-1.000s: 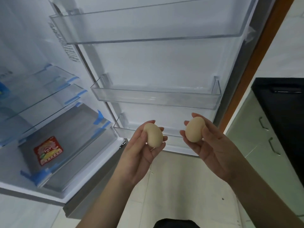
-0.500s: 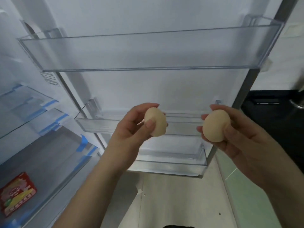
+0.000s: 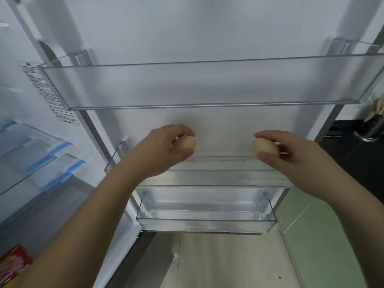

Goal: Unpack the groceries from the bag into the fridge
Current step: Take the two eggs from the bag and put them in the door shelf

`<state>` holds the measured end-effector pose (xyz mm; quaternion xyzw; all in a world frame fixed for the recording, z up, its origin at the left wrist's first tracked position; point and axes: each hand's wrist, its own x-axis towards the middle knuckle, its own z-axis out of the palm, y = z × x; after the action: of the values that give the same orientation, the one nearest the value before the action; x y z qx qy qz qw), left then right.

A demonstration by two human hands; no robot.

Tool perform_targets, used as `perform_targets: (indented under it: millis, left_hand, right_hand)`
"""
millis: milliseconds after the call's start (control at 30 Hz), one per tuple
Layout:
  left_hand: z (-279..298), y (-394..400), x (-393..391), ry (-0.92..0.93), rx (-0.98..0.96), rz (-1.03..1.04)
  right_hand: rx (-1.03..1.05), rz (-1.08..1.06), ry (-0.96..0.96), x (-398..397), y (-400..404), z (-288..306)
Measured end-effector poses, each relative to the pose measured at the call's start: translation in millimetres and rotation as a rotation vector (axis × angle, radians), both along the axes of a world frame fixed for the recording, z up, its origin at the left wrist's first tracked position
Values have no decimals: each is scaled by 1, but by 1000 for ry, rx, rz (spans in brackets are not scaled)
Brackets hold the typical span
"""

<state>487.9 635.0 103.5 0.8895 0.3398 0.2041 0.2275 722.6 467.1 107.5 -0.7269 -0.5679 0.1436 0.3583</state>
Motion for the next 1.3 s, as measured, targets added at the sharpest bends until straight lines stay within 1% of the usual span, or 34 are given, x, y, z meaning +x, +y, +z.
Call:
perform_targets:
  millis: [67,133,167,233,333,467,600,633,733,800,1000,1133,1200,1300]
  left_hand:
    - [-2,4,7,101,10,3]
    - [-3,6,15,168,32,-28]
    - [-3,6,19,192,43,-49]
    - [-5,6,25,256,70,-93]
    - [-7,8,30,377,117,-161]
    - [-4,9,34,430,168,-252]
    - [-4,9,38,502,169,-274]
    - [-4,9,39,509,164,-277]
    - [-3,8,42,517,137,-277]
    - [-2,7,43,534,126,-266]
    - [-1,5,44,561,104,-258]
    - [-1,4,44,552,66,-241]
    - [-2,6,43,536,74,-241]
    - [-4,7,43,533,87,-233]
  right_hand:
    - [-98,6,-235,6,11,1]
    - [-190,-3,-430,12,23,0]
    - [-225,-3,-493,15,28,-1]
    - [-266,15,-554,18,35,-2]
    - [-334,58,-598,21,40,-2]
    - [-501,94,-678,27,41,2]
    - [-711,132,-773,24,51,7]
    - [-730,134,-787,24,53,5]
    - [-591,111,-817,29,51,-2]
    - [-563,92,-817,32,50,-6]
    - [-612,62,-784,32,57,-7]
    - [-655,43,-812,30,61,-9]
    - [-665,54,-835,29,60,-8]
    - [-643,58,-814,30,56,-6]
